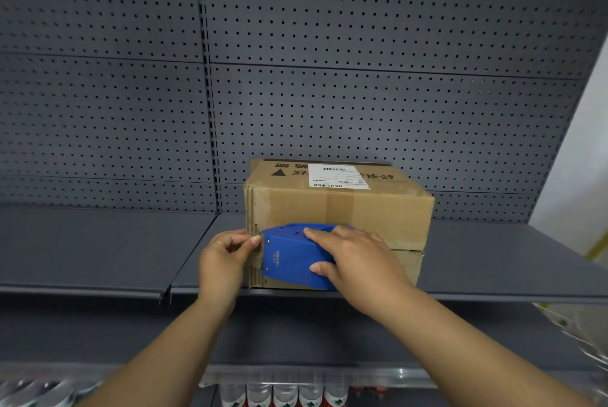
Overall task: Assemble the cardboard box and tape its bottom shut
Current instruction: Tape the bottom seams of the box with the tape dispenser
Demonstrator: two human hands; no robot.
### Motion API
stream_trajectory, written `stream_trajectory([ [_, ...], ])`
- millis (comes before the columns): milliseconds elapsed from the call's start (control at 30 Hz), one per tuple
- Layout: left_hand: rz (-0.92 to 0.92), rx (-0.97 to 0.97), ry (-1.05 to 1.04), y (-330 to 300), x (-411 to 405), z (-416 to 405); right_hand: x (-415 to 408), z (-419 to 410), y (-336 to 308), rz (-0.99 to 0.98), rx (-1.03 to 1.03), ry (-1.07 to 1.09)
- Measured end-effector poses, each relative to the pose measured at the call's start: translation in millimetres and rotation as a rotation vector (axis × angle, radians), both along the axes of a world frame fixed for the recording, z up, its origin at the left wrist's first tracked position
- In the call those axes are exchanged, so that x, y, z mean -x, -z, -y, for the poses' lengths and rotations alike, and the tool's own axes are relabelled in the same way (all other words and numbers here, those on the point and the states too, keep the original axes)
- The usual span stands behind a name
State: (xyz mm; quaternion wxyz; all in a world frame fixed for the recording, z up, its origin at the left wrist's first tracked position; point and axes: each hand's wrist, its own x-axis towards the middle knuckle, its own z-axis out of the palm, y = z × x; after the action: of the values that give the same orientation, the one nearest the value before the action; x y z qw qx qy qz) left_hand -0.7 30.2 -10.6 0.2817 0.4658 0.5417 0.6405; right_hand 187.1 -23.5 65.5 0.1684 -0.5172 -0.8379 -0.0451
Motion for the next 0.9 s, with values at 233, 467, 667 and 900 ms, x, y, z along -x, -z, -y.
stream_trajectory([
  [233, -0.01, -0.054, -0.117, 6, -13, 1, 1, 1, -1, 0.029, -0.011, 0.015],
  [467, 0.127, -0.006, -0.095, 12, -13, -5, 3, -3, 0, 0.032, -0.022, 0.028],
  [667, 0.184, 0.02, -0.041, 6, -12, -7, 7, -6, 1, 0.057, -0.036, 0.039],
  [900, 0.109, 0.017, -0.032, 3, -12, -11, 11, -11, 4, 0.065, -0.052, 0.042],
])
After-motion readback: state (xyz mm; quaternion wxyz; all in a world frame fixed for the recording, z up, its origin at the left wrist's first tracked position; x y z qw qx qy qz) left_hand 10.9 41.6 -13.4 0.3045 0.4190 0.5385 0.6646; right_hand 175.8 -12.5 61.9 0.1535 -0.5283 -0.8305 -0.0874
